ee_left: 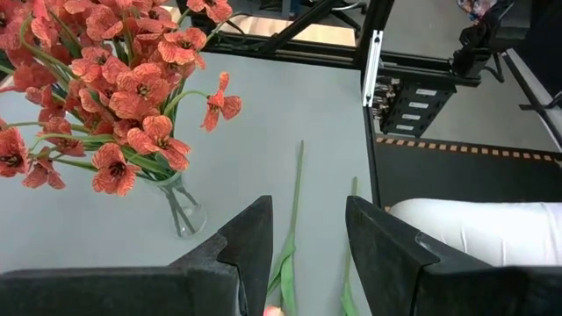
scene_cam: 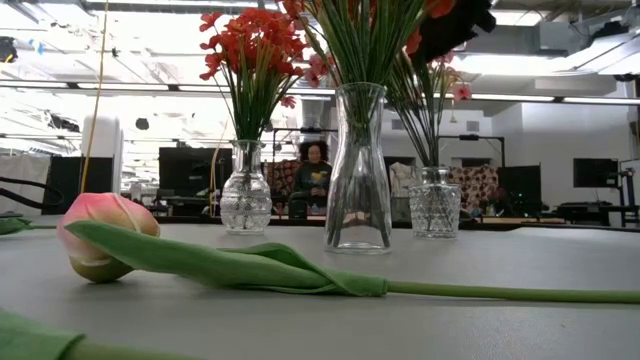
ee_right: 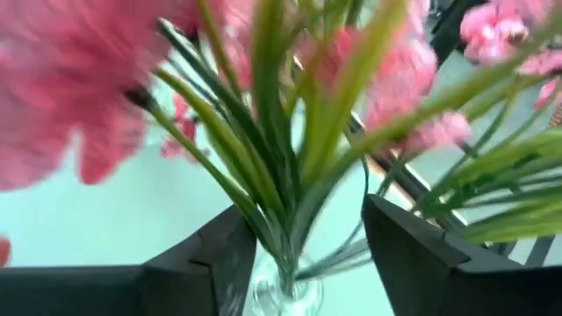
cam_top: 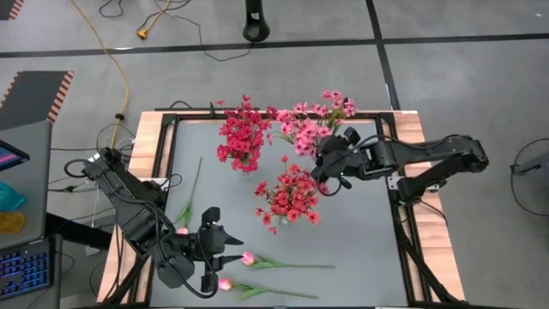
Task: Sort flowers into vase by color
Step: Move the pink flower onto the bottom center table
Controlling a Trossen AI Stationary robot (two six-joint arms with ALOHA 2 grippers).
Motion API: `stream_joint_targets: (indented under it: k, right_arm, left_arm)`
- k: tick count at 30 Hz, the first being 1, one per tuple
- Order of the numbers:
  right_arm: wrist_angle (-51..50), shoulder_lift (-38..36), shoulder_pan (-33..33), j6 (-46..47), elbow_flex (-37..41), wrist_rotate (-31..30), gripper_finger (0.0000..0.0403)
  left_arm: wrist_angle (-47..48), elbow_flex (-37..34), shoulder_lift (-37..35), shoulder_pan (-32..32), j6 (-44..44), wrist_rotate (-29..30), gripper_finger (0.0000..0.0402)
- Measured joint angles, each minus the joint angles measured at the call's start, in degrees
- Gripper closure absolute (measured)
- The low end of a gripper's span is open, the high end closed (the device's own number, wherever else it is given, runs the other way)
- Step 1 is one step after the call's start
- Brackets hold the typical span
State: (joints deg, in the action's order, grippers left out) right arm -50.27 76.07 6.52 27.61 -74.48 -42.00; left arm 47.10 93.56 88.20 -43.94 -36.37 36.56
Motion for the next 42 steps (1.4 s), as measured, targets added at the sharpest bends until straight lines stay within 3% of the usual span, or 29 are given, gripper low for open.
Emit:
stream_joint_targets:
  k: [12, 19, 25, 32, 38, 42]
  right_arm:
    - [-5.00, -6.48, 0.18, -1.02, 0.00, 1.93, 0.0154]
    - [-5.08, -12.89, 0.19, -0.97, -0.04, 6.22, 0.0154]
    - [-8.74, -17.78, 0.73, -0.50, -0.04, 10.92, 0.0155]
    - [-15.80, -21.14, 8.46, 5.35, 2.49, 10.89, 0.0155]
    - [-9.57, -23.55, 16.46, 5.14, 13.79, 11.31, 0.0155]
    - [-6.57, -24.67, 20.32, 5.27, 19.35, 16.81, 0.0155]
  left_arm:
    - [3.25, 0.00, 0.00, 0.00, -9.27, -1.29, 0.0270]
    - [19.72, 0.00, 0.00, 0.24, -22.85, -1.68, 0.0270]
    - [35.19, 0.00, -0.02, 2.15, -32.96, 1.83, 0.0270]
    - [42.88, 0.00, -0.04, 7.53, -38.05, 1.31, 0.0270]
    - [42.88, -1.63, -0.09, 12.83, -34.76, -2.61, 0.0270]
    - [42.81, -8.50, -0.78, 15.75, -32.99, -4.96, 0.0270]
